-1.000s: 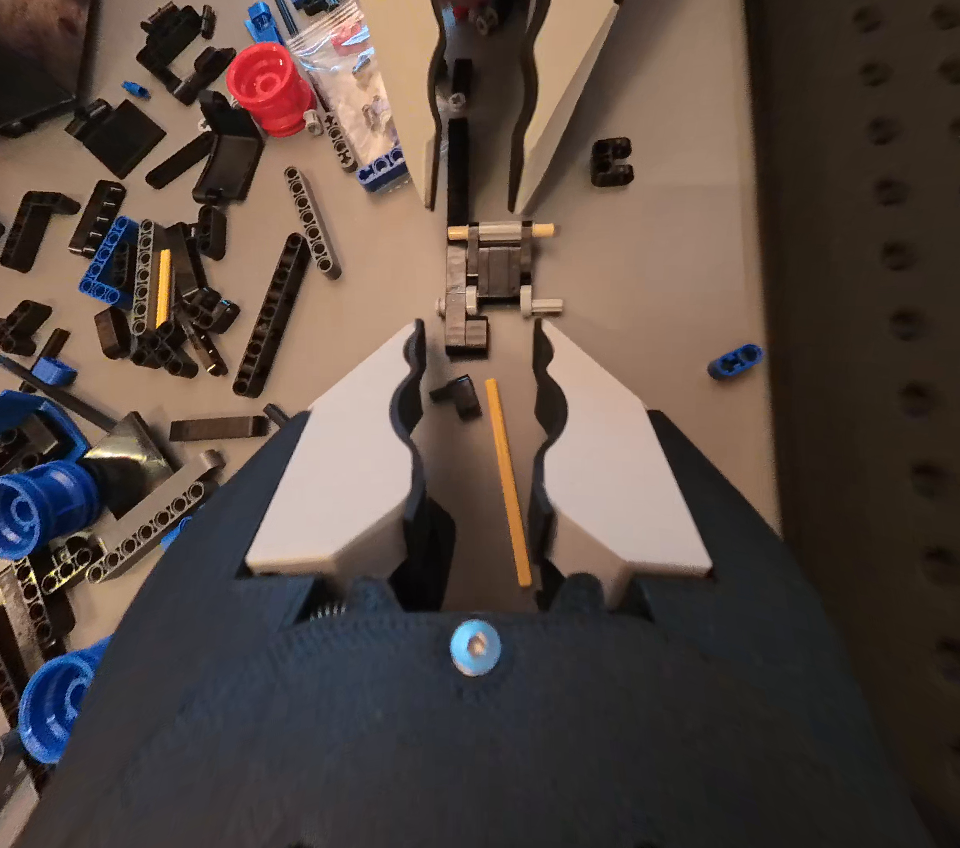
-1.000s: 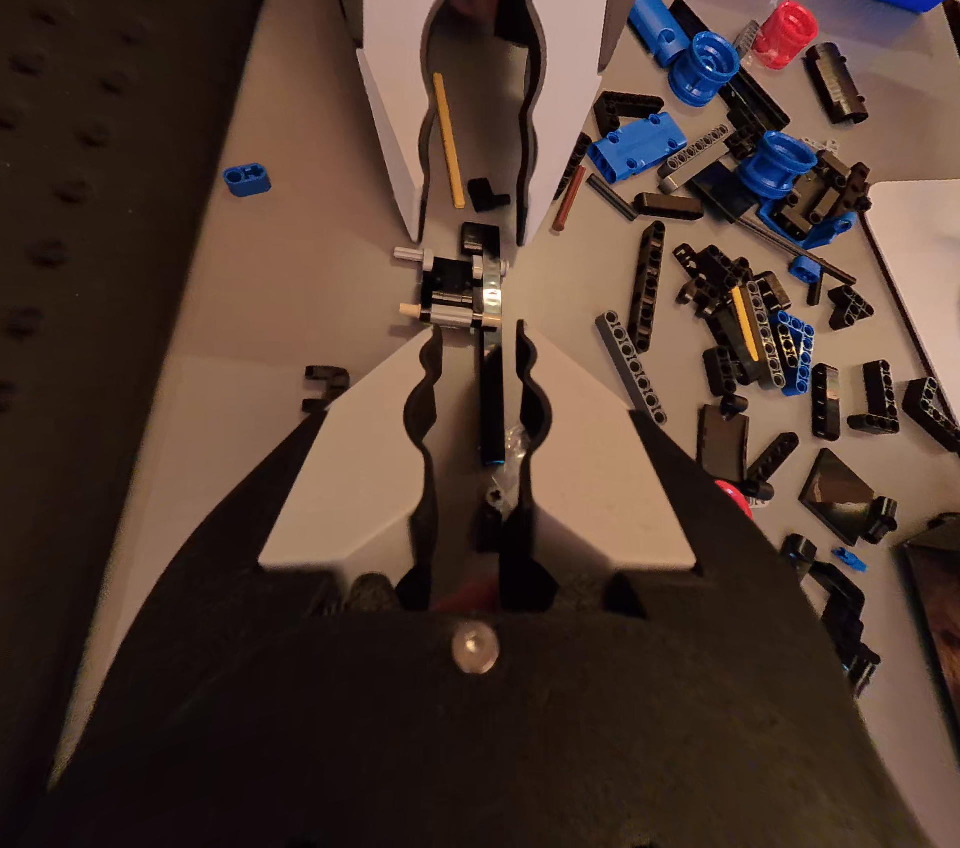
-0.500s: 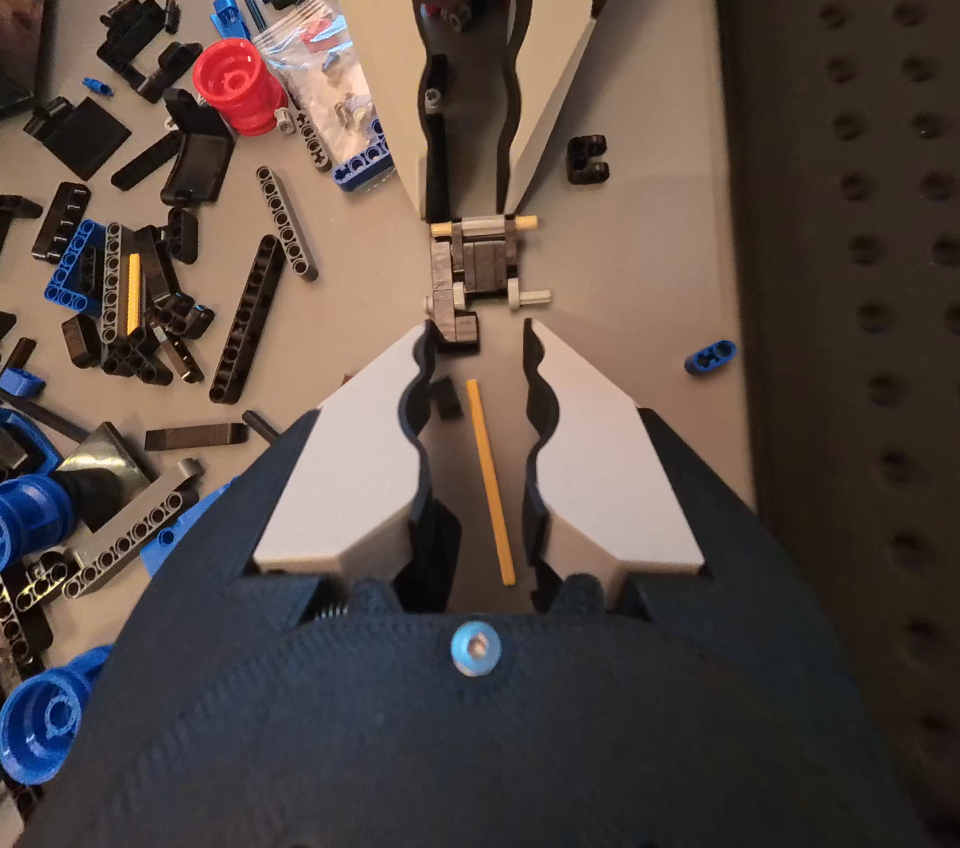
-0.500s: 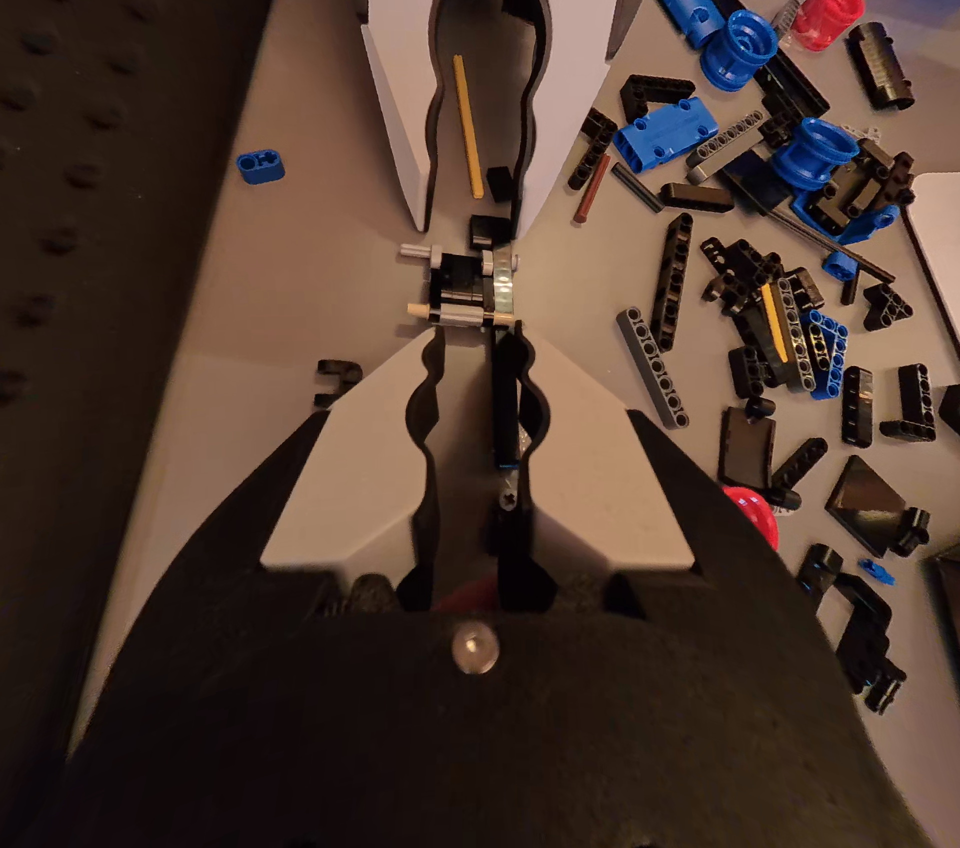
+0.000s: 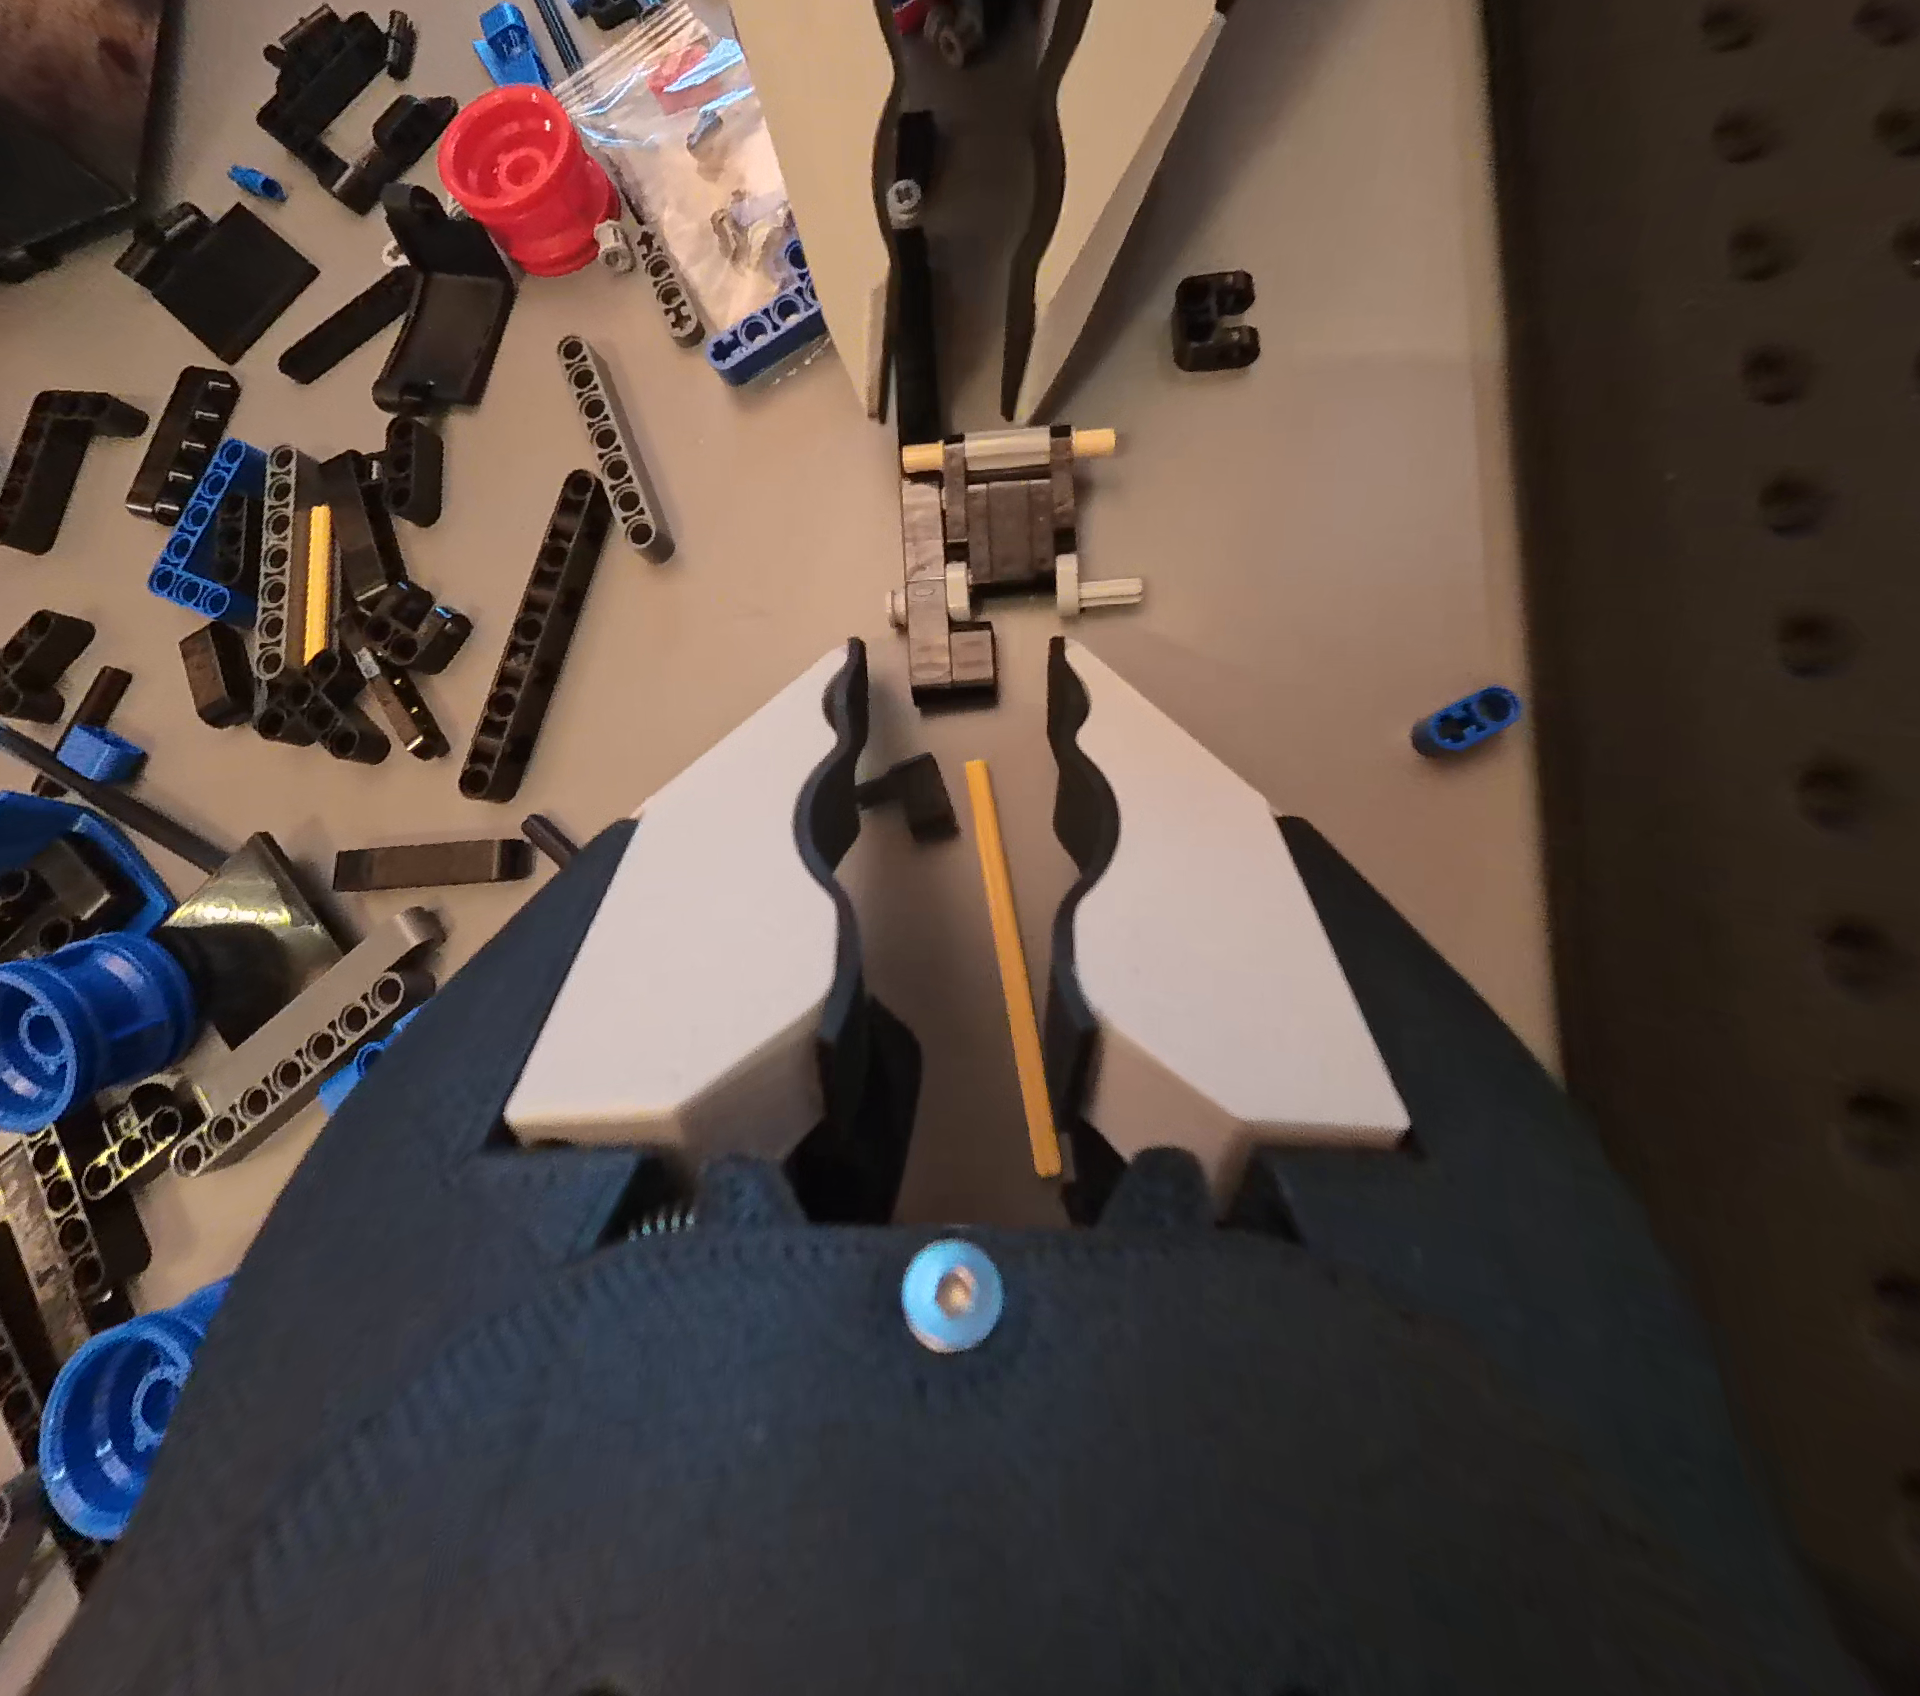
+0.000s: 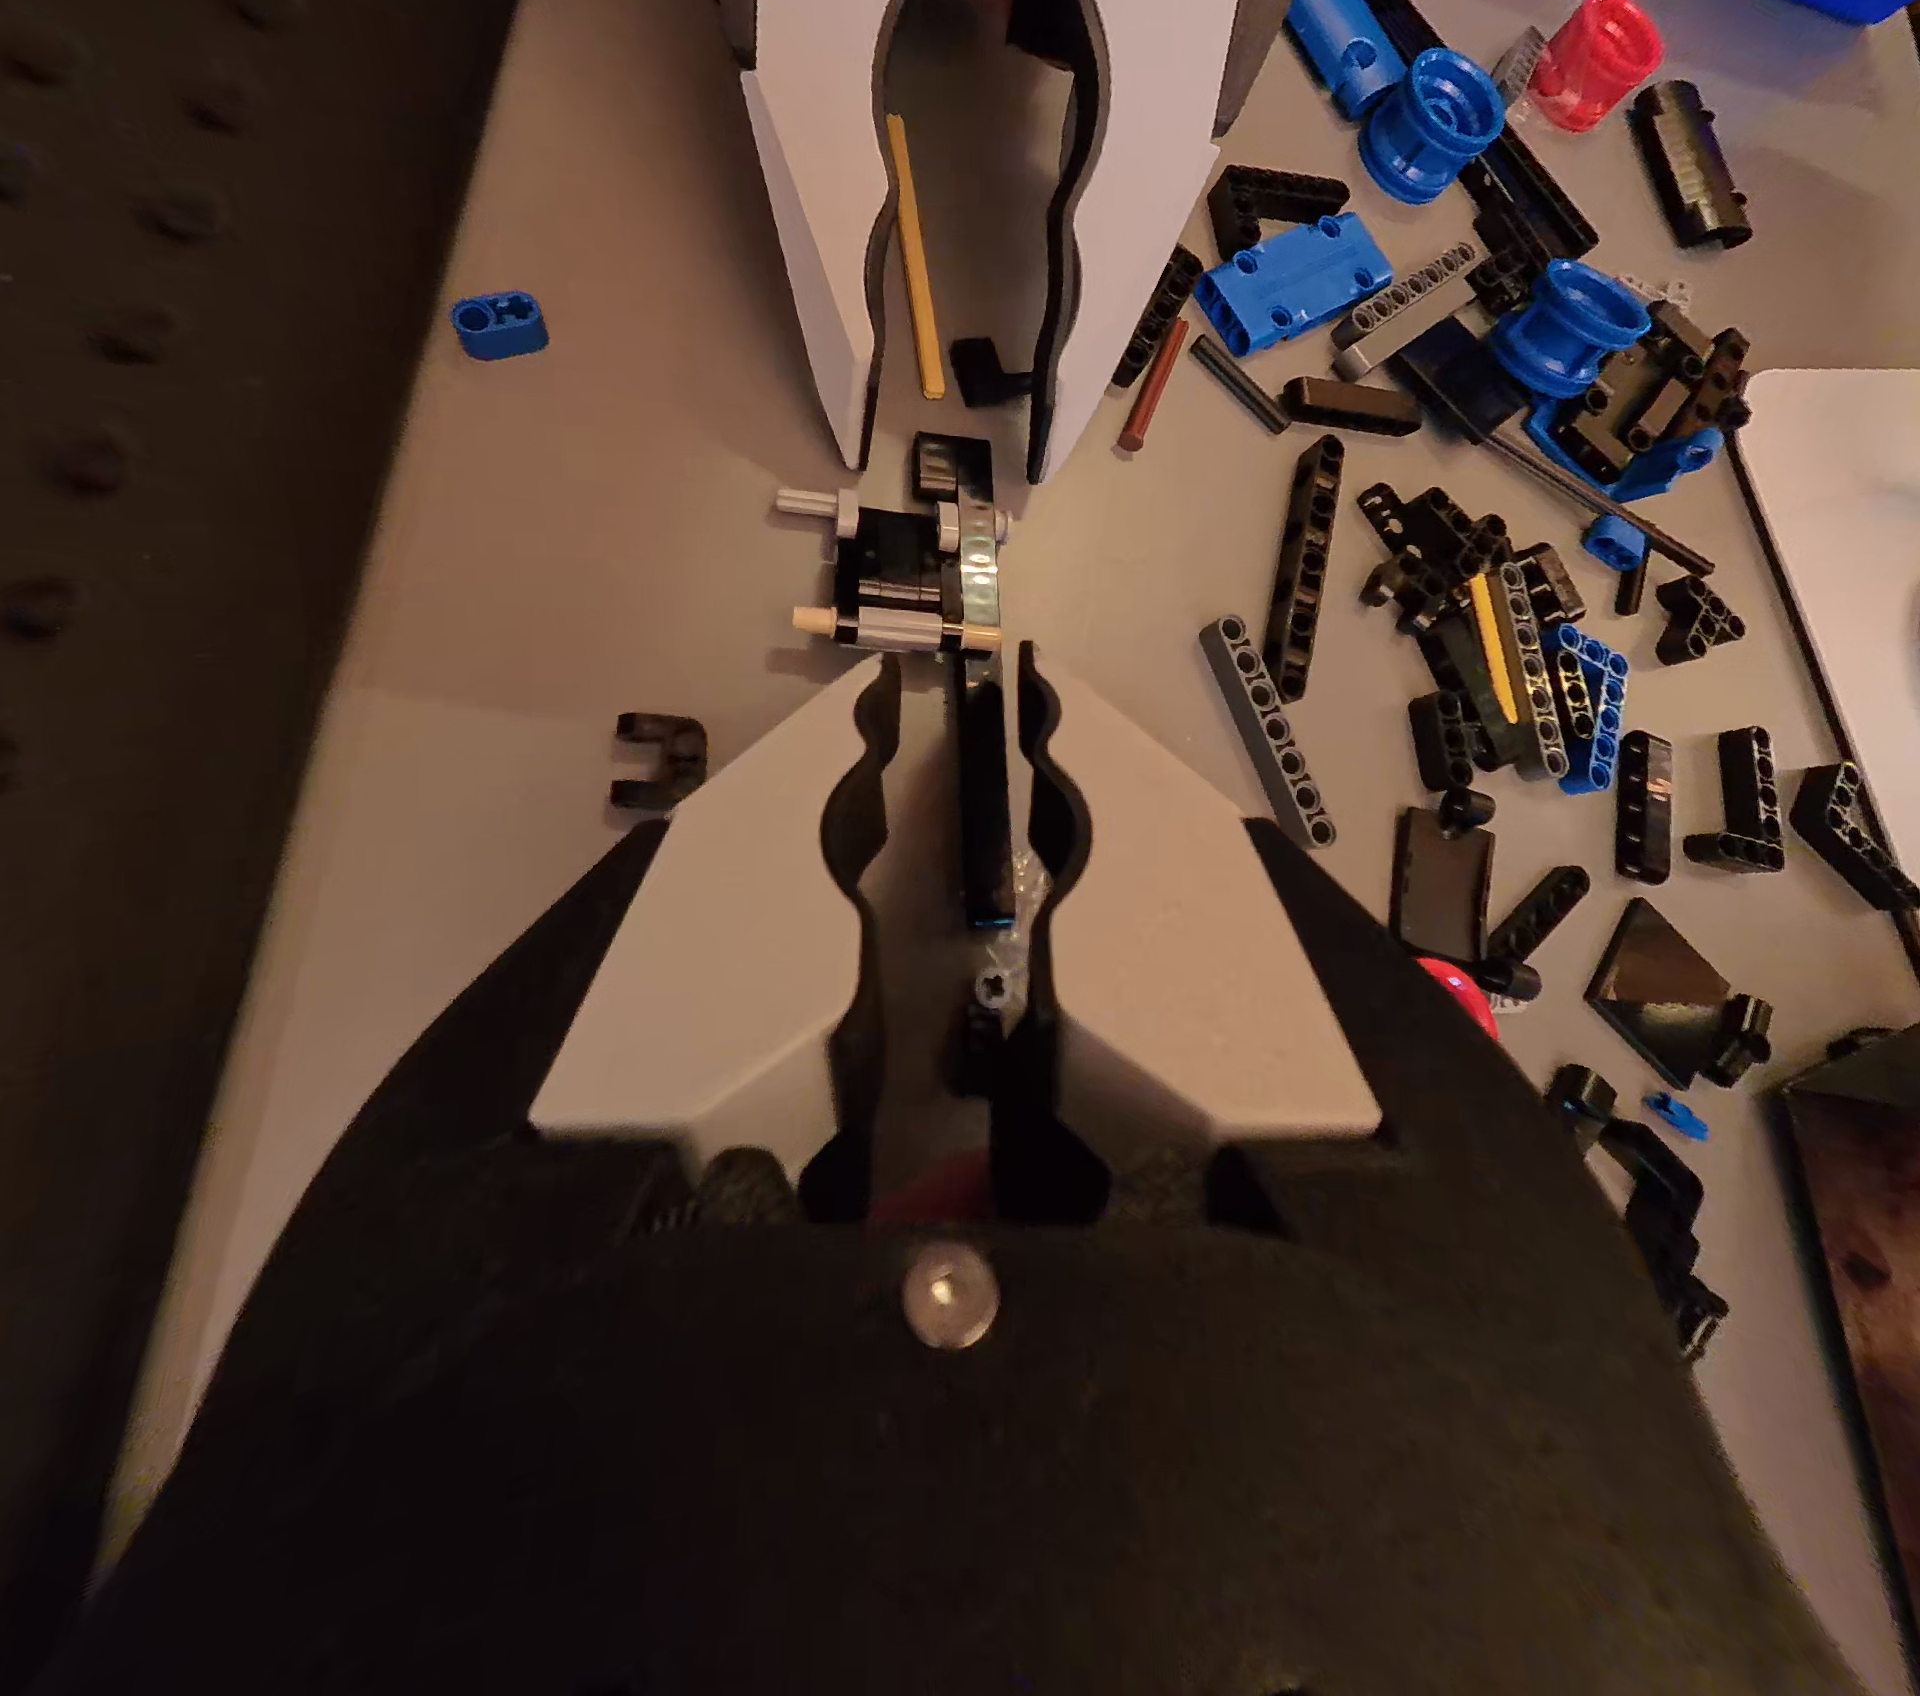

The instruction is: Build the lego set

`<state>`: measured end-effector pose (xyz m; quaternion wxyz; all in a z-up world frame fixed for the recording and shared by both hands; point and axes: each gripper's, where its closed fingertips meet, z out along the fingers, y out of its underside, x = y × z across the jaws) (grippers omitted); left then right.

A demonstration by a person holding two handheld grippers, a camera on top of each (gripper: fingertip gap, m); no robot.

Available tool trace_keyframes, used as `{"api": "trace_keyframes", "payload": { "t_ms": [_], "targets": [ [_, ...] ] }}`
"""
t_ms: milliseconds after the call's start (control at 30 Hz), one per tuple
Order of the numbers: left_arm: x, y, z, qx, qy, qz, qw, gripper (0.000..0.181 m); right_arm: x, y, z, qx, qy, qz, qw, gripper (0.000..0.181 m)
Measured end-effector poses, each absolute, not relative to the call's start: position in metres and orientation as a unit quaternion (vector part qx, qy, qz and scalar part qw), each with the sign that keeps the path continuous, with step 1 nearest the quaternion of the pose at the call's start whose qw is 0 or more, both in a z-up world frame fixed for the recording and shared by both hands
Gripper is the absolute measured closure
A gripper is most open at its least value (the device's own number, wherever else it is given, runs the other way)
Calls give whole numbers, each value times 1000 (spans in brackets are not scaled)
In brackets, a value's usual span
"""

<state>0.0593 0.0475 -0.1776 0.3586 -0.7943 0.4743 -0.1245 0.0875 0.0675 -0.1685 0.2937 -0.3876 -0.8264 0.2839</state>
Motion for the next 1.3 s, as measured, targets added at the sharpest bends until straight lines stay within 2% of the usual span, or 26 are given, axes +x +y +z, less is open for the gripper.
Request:
{"api": "trace_keyframes", "payload": {
  "t_ms": [833, 1300],
  "targets": [
    [57, 47, -171, -789, 476, -116, 370, 149, 88, 76, -160, -397, -812, 297, 309, 161],
    [58, 43, -177, -792, 485, -114, 353, 152, 101, 70, -157, -389, -822, 308, 280, 164]
  ]
}}
